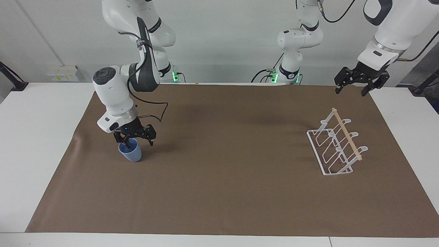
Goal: Hang cup on cup holder
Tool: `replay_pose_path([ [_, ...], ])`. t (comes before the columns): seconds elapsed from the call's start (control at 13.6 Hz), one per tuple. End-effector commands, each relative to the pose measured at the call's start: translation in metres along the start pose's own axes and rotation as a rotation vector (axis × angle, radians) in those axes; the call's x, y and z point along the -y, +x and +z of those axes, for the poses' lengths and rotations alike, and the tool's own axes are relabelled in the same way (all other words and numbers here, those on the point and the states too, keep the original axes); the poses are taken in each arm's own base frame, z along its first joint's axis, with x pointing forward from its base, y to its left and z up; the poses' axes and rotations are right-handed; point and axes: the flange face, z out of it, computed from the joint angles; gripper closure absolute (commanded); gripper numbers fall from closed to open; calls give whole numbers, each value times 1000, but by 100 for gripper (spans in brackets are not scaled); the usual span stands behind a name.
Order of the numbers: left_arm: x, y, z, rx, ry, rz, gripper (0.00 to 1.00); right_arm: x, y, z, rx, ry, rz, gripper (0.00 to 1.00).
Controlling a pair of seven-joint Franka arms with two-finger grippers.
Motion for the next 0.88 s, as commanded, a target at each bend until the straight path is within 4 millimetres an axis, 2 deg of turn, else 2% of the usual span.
replay_pose_path([
  [0.0, -1, -5, -2, 12, 12, 7, 0, -2, -8, 26, -5, 13, -15, 5],
  [0.15, -2, -5, -2, 13, 12, 8, 0, -2, -9, 30, 4, 10, -20, 43],
  [0.44, -3, -5, -1, 16, 11, 11, 0, -4, -9, 30, 11, 9, -16, 100],
  [0.81, -2, -6, -1, 18, 11, 10, 0, -6, -9, 29, 18, 9, -10, 100],
])
